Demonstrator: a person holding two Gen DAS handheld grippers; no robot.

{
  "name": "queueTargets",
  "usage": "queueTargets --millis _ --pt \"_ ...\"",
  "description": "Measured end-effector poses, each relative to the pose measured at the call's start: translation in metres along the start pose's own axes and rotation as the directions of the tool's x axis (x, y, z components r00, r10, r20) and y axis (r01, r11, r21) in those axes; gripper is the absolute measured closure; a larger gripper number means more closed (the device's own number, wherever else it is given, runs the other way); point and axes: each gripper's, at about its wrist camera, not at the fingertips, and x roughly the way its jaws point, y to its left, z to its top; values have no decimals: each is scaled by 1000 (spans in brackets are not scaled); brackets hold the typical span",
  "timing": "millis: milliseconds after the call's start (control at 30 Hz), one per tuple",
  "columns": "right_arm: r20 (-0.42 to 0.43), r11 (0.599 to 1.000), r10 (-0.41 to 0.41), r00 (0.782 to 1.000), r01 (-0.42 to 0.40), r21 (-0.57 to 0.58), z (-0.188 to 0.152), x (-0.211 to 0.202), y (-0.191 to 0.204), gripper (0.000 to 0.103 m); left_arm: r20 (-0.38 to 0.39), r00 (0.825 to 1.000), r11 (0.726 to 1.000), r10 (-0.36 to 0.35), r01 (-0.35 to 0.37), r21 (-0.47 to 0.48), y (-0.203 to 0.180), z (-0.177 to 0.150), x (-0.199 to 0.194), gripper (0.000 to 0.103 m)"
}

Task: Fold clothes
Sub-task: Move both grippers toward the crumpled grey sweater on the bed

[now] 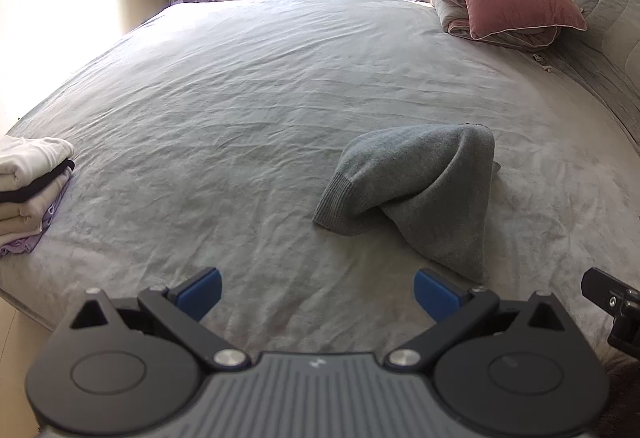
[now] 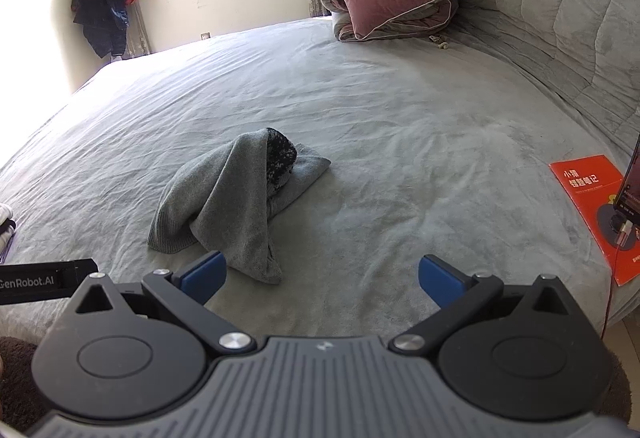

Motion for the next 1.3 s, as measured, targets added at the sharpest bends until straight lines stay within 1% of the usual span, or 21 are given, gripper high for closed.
queueTargets --millis 67,133,167,333,533,967,1300 --pt "-4 1000 11 1000 -11 -6 1 -2 1 0 4 1000 1000 5 -5 -1 -1 0 0 0" --pt "-8 1000 22 1000 -22 -12 2 -4 1 0 15 998 997 -57 58 -55 11 1 -3 0" --pt "-10 1000 28 1000 -28 -15 2 -4 1 0 40 998 998 -40 41 -41 9 -1 -9 0" --pt "13 998 15 1000 -14 -57 4 -7 19 0 33 999 999 -19 19 -28 8 3 -12 0" --pt "29 997 28 999 -26 -72 5 -15 30 0 55 998 999 -4 6 -34 8 2 -20 0" --pt "50 995 47 998 -42 -87 6 -23 39 0 78 997 999 -16 19 -37 13 4 -29 0" --pt "48 994 62 997 -57 -89 6 -22 39 0 81 997 999 -17 19 -31 11 5 -30 1"
